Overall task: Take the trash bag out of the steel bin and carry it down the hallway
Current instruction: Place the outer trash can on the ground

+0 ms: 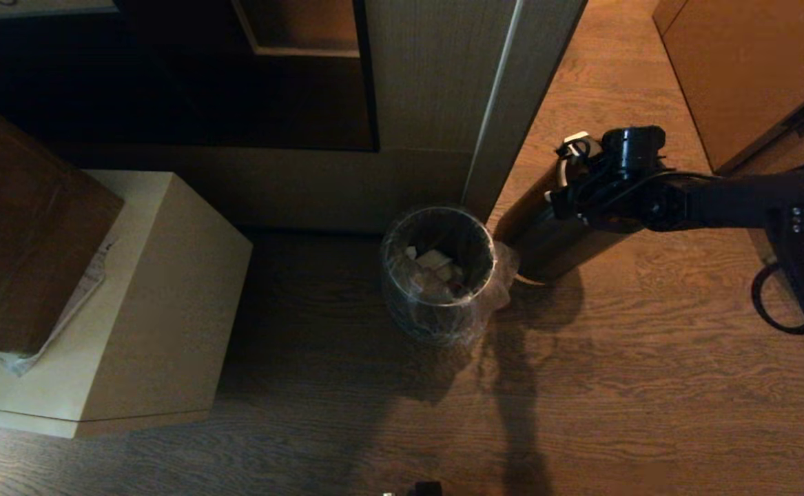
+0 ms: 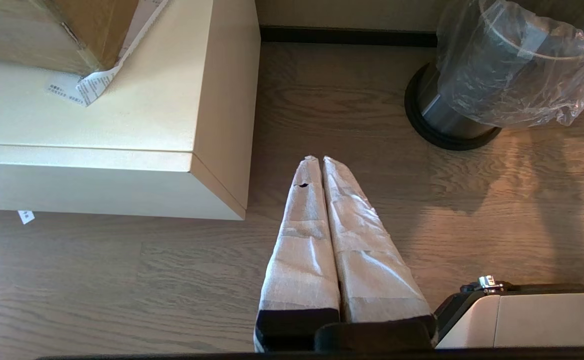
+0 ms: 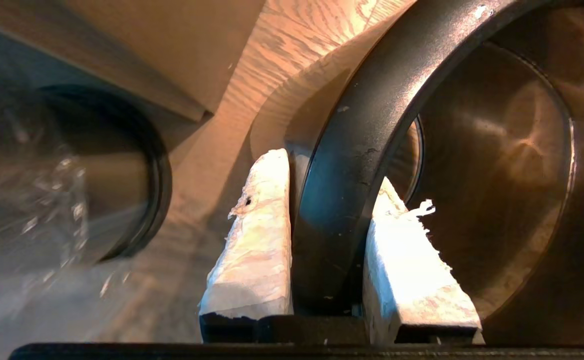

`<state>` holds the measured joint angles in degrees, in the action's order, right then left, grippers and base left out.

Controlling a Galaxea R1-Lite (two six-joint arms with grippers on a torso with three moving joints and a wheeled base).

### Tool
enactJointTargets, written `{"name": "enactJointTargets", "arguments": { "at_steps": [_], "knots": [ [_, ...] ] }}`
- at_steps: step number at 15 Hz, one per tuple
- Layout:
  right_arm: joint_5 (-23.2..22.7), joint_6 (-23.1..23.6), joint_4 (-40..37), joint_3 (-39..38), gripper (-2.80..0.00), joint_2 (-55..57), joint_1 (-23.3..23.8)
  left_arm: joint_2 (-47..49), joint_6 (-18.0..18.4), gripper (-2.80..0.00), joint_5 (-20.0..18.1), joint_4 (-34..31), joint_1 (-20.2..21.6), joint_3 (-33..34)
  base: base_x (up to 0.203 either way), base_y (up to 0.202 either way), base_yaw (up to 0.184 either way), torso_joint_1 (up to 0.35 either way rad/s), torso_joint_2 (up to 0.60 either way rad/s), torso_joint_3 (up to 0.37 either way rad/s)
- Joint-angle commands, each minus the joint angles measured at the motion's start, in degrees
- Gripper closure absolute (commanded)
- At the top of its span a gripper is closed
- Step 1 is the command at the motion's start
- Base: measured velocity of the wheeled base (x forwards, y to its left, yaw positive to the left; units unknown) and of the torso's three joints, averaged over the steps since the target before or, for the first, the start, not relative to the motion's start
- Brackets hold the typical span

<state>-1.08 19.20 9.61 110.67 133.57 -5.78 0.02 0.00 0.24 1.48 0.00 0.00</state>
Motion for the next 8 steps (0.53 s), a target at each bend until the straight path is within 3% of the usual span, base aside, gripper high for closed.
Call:
{"name": "enactJointTargets", "arguments": {
  "at_steps": [1,8],
  "knots": [
    [-0.15,0.14,0.50,0.25,0.00,2.32,-0.02,-0.02,0.00,0.00,0.02,0.02,0.00,0.70,0.000,0.000,0.000,0.000,0.00,0.000],
    [-0.32,0.48,1.82,0.33,0.00,3.19,0.07,-0.02,0.00,0.00,0.02,0.02,0.00,0.62,0.000,0.000,0.000,0.000,0.00,0.000]
  ]
}}
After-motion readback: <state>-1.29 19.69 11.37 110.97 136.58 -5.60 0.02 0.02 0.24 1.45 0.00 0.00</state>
